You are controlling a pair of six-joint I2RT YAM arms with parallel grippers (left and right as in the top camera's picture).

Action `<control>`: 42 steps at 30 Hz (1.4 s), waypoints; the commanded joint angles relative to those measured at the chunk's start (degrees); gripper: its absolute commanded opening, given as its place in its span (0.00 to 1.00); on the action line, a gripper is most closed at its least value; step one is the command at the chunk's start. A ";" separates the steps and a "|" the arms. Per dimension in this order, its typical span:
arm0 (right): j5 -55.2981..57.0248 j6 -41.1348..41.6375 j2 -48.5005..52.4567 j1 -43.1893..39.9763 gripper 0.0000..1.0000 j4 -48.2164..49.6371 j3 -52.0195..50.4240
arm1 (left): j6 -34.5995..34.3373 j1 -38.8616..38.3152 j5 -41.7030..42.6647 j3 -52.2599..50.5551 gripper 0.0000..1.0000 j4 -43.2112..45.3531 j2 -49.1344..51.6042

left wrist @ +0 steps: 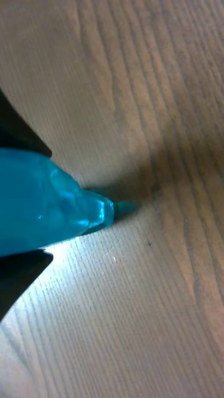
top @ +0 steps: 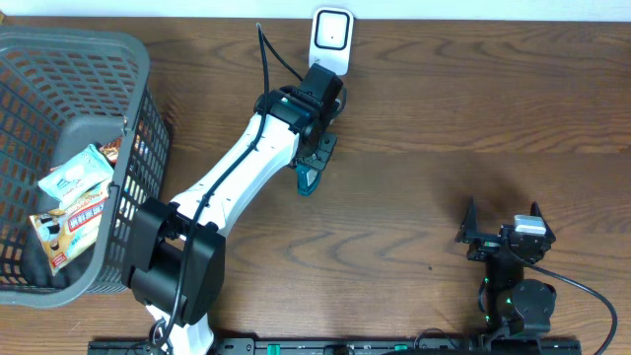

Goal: Scan the item barcode
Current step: 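Carry the bottle to the table centre and set it upright, then return the left gripper into the basket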

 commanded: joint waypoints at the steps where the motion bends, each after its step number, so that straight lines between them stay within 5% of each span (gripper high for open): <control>1: 0.04 -0.85 -0.31 0.28 0.99 -0.22 -0.07 | 0.02 0.04 0.74 0.07 0.56 -0.50 -1.33; 6: 0.04 -0.85 -0.31 0.31 0.99 -0.24 -0.07 | 0.00 0.04 0.74 0.07 0.74 -0.50 -3.72; 21: 0.04 -0.85 -0.31 0.28 0.99 -0.24 -0.07 | 0.00 0.04 0.63 0.74 0.79 -2.91 -15.41; 25: 0.04 -0.85 -0.31 0.28 0.99 -0.22 -0.07 | -0.92 0.11 -5.84 1.49 0.91 -3.23 -23.08; 31: 0.04 -0.85 -0.31 0.28 0.99 -0.22 -0.07 | -13.05 1.79 -33.14 1.77 0.92 -0.09 -37.70; 35: 0.04 -0.85 -0.31 0.28 0.99 -0.22 -0.07 | -24.59 10.08 -44.92 1.77 0.92 0.50 -42.38; 42: 0.04 -0.85 -0.31 0.28 0.99 -0.22 -0.07 | -44.04 38.14 -34.93 1.55 0.93 -9.60 -40.19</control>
